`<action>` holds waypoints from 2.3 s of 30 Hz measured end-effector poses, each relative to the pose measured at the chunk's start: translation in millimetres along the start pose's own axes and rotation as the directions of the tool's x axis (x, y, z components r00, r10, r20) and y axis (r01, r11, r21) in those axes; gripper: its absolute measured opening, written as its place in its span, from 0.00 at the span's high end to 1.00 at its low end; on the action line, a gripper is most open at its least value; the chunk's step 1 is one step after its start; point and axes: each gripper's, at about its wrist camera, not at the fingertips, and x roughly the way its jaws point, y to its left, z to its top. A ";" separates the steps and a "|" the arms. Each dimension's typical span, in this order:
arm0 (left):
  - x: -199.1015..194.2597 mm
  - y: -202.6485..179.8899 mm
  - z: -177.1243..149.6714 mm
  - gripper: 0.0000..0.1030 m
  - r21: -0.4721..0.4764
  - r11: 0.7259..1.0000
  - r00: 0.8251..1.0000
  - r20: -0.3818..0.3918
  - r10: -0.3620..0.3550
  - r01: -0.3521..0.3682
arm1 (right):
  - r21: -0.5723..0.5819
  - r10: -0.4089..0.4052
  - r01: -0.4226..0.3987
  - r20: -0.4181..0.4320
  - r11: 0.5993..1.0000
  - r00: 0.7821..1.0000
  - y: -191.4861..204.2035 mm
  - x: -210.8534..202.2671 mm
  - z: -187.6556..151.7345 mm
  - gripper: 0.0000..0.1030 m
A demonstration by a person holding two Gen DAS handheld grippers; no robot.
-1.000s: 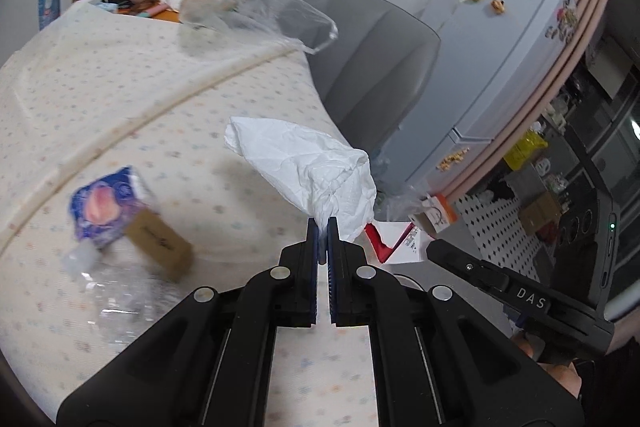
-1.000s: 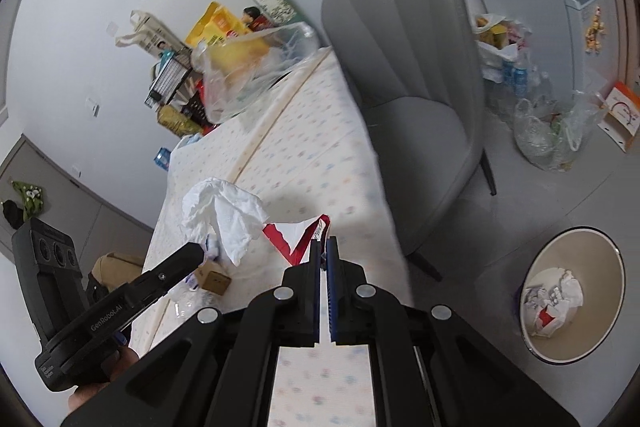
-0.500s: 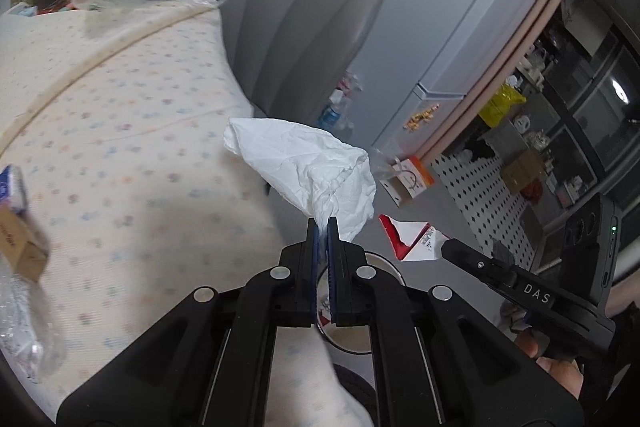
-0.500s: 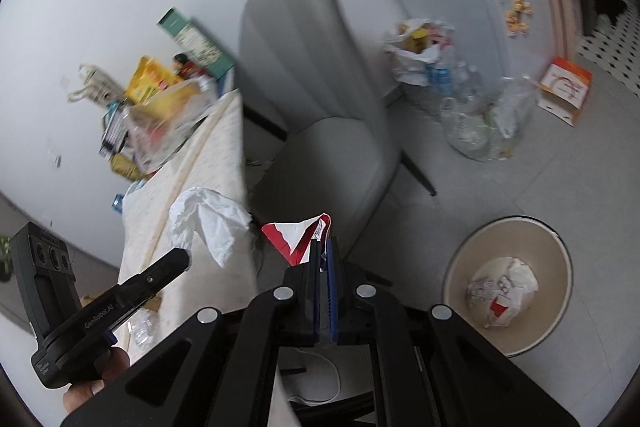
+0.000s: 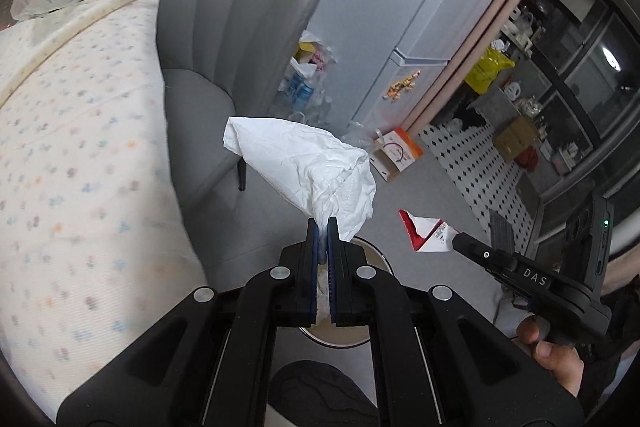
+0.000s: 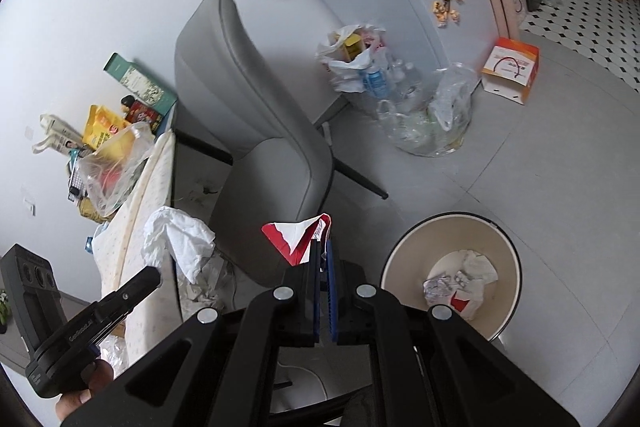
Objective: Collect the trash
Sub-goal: 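Carry the tissue and red-white paper with both grippers over the bin, then open the right gripper to drop the red-white paper into the bin, then open the left gripper to drop the white tissue into the bin, then bring both tools back to the table toward the cardboard box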
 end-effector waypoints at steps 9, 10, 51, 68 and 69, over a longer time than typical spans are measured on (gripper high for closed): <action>9.4 -16.3 -3.9 0.95 0.033 0.999 0.999 -0.033 0.017 -0.016 | -0.025 -0.085 0.085 0.005 0.996 0.996 -27.4 10.8 16.7 0.42; 11.6 -18.2 -3.8 0.95 0.039 0.999 0.999 -0.037 0.019 -0.017 | -0.021 -0.079 0.079 0.001 0.997 0.997 -30.4 9.7 17.2 0.42; -27.6 12.5 2.0 0.17 -0.011 1.000 1.000 -0.002 0.021 -0.021 | -0.112 -0.015 0.018 0.028 0.993 0.999 8.1 -40.5 -8.0 0.19; -145.3 161.7 -8.5 0.17 -0.242 0.950 0.962 0.138 0.234 -0.196 | -0.372 0.136 -0.177 -0.132 0.911 0.982 183.7 14.1 -55.9 0.22; -152.9 169.7 -12.4 0.17 -0.264 0.944 0.959 0.145 0.242 -0.199 | -0.393 0.143 -0.190 -0.147 0.900 0.979 195.9 17.0 -59.5 0.23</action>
